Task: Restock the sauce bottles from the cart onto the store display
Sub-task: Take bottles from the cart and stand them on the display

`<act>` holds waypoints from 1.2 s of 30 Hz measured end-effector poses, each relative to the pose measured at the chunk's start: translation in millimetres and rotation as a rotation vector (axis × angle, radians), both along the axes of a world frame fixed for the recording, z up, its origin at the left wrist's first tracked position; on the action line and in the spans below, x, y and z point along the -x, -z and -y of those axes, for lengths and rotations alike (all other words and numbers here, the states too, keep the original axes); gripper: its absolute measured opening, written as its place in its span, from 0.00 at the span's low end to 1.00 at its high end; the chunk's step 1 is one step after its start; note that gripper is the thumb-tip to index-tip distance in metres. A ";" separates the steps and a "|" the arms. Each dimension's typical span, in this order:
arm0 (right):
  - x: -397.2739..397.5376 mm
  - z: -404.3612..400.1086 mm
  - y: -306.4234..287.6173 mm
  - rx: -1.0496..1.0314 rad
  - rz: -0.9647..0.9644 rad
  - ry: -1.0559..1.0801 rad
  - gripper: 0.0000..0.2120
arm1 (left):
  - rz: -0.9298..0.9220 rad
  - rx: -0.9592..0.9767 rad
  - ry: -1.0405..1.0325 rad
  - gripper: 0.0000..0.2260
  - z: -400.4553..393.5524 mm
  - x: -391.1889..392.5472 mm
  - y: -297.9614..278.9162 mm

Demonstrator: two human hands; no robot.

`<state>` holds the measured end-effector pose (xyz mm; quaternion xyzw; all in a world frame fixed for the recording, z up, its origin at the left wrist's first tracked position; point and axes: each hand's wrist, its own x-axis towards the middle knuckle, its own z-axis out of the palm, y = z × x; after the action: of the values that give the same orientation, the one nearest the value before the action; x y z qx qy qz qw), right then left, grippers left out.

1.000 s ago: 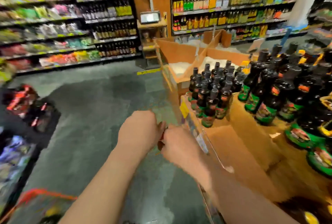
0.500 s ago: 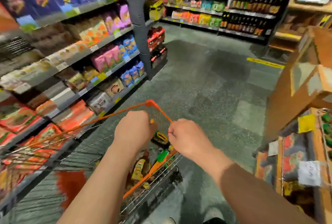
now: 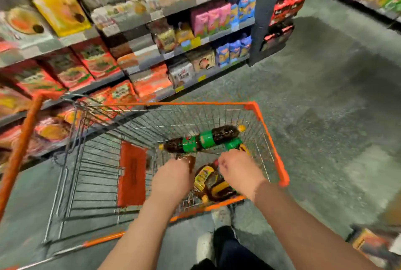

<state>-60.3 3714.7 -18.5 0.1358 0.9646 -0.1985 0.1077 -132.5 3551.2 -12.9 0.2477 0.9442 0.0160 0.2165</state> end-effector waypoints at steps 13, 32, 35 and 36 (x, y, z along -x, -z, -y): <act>56.0 -30.9 129.3 -0.022 0.319 -0.313 0.11 | 0.214 0.038 0.062 0.11 -67.7 22.0 133.8; 64.6 -28.4 287.5 -0.026 0.747 -0.475 0.15 | 0.536 0.224 0.068 0.12 -83.0 27.2 275.7; 62.2 -22.9 300.1 -0.010 0.737 -0.421 0.16 | 0.522 0.220 0.073 0.12 -84.0 24.3 279.7; 63.0 -21.9 302.7 -0.011 0.725 -0.406 0.16 | 0.519 0.224 0.073 0.12 -84.2 23.4 280.9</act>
<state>-123.2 3736.6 -321.2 0.0045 0.8725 -0.1072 0.4768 -155.9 3635.5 -293.8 0.2435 0.8435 -0.0334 0.4775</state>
